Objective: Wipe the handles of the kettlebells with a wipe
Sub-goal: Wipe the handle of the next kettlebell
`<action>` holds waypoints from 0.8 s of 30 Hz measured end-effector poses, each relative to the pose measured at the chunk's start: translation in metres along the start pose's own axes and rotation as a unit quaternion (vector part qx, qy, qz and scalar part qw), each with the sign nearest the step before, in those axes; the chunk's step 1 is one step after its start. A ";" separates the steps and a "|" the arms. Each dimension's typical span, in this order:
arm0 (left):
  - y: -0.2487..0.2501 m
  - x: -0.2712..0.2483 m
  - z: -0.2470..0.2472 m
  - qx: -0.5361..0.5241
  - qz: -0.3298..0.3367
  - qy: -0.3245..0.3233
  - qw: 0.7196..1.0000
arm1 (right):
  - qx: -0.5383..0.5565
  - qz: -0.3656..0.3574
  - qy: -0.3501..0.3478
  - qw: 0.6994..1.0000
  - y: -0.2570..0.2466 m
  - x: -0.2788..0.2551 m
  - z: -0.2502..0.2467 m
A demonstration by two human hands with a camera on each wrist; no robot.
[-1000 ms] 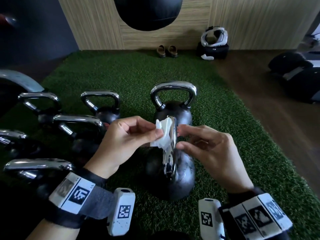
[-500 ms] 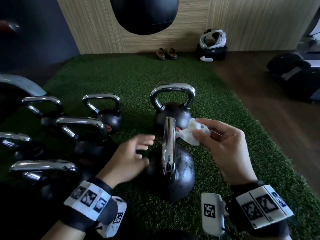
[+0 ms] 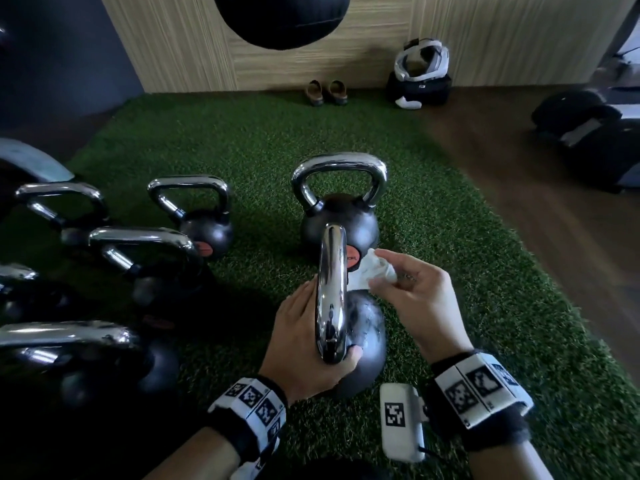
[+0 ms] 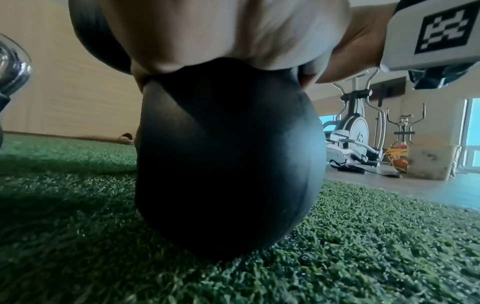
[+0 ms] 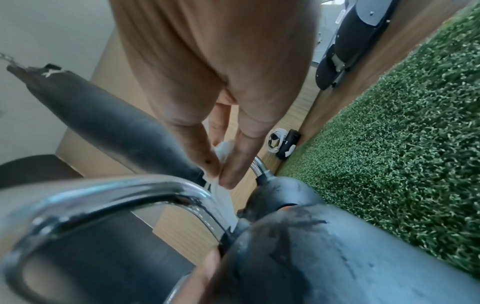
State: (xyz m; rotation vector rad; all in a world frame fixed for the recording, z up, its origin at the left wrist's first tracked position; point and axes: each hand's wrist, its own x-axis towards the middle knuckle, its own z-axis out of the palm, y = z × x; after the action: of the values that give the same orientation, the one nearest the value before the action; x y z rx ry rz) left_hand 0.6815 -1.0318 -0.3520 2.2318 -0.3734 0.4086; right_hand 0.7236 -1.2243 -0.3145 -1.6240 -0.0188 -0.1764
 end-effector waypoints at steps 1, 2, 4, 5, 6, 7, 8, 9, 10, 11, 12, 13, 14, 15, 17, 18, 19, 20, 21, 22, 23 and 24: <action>-0.003 0.001 -0.002 -0.014 0.001 -0.014 1.000 | -0.022 -0.005 0.005 1.000 0.005 0.002 0.002; -0.007 0.004 -0.005 -0.027 -0.005 -0.032 0.999 | -0.038 -0.002 0.011 0.999 0.010 0.004 0.005; -0.016 0.006 -0.013 -0.050 -0.035 -0.078 0.995 | -0.048 0.007 0.017 0.999 0.016 0.006 0.010; -0.019 0.006 -0.019 -0.082 -0.047 -0.096 0.991 | -0.057 0.007 0.021 0.998 0.018 0.007 0.013; -0.023 0.008 -0.022 -0.117 -0.048 -0.106 0.986 | -0.074 0.001 0.031 0.997 0.021 0.007 0.016; -0.026 0.010 -0.026 -0.131 -0.041 -0.112 0.984 | -0.095 -0.003 0.043 0.995 0.022 0.009 0.019; -0.028 0.012 -0.028 -0.126 -0.028 -0.116 0.985 | -0.112 -0.005 0.054 0.992 0.023 0.010 0.022; -0.029 0.014 -0.030 -0.104 -0.012 -0.122 0.987 | -0.133 -0.006 0.060 0.989 0.022 0.010 0.025; -0.030 0.016 -0.032 -0.083 0.006 -0.131 0.988 | -0.159 -0.009 0.063 0.985 0.021 0.011 0.028; -0.029 0.018 -0.035 -0.064 0.019 -0.148 0.987 | -0.183 -0.015 0.061 0.981 0.019 0.011 0.030; -0.028 0.020 -0.036 -0.057 0.025 -0.164 0.984 | -0.199 -0.016 0.056 0.978 0.019 0.014 0.031; -0.027 0.020 -0.039 -0.052 0.029 -0.177 0.982 | -0.202 -0.014 0.052 0.978 0.016 0.015 0.031; -0.026 0.021 -0.040 -0.050 0.039 -0.178 0.982 | -0.199 -0.010 0.049 0.979 0.015 0.018 0.031; -0.025 0.021 -0.040 -0.049 0.048 -0.174 0.982 | -0.188 -0.010 0.054 0.981 0.013 0.021 0.031; -0.026 0.020 -0.041 -0.046 0.055 -0.171 0.983 | -0.158 -0.018 0.077 0.984 0.010 0.026 0.032; -0.025 0.020 -0.041 -0.046 0.052 -0.173 0.982 | -0.145 -0.029 0.085 0.985 0.007 0.028 0.033; -0.024 0.019 -0.042 -0.046 0.050 -0.175 0.982 | -0.139 -0.043 0.086 0.986 0.004 0.029 0.033; -0.023 0.019 -0.042 -0.047 0.050 -0.172 0.983 | -0.137 -0.050 0.076 0.986 0.004 0.030 0.031; -0.022 0.019 -0.043 -0.048 0.050 -0.168 0.983 | -0.133 -0.048 0.062 0.988 0.003 0.031 0.031; -0.021 0.019 -0.044 -0.052 0.049 -0.165 0.984 | -0.133 -0.045 0.046 0.989 0.002 0.032 0.030; -0.018 0.018 -0.045 -0.056 0.049 -0.163 0.984 | -0.132 -0.050 0.039 0.989 0.000 0.032 0.031; -0.016 0.018 -0.046 -0.060 0.050 -0.162 0.984 | -0.123 -0.067 0.039 0.989 -0.002 0.032 0.031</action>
State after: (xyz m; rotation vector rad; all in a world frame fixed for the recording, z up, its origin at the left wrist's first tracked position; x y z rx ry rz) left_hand 0.6966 -0.9888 -0.3279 2.1660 -0.6650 0.0696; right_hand 0.7581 -1.1964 -0.3100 -1.8619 -0.0477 -0.3574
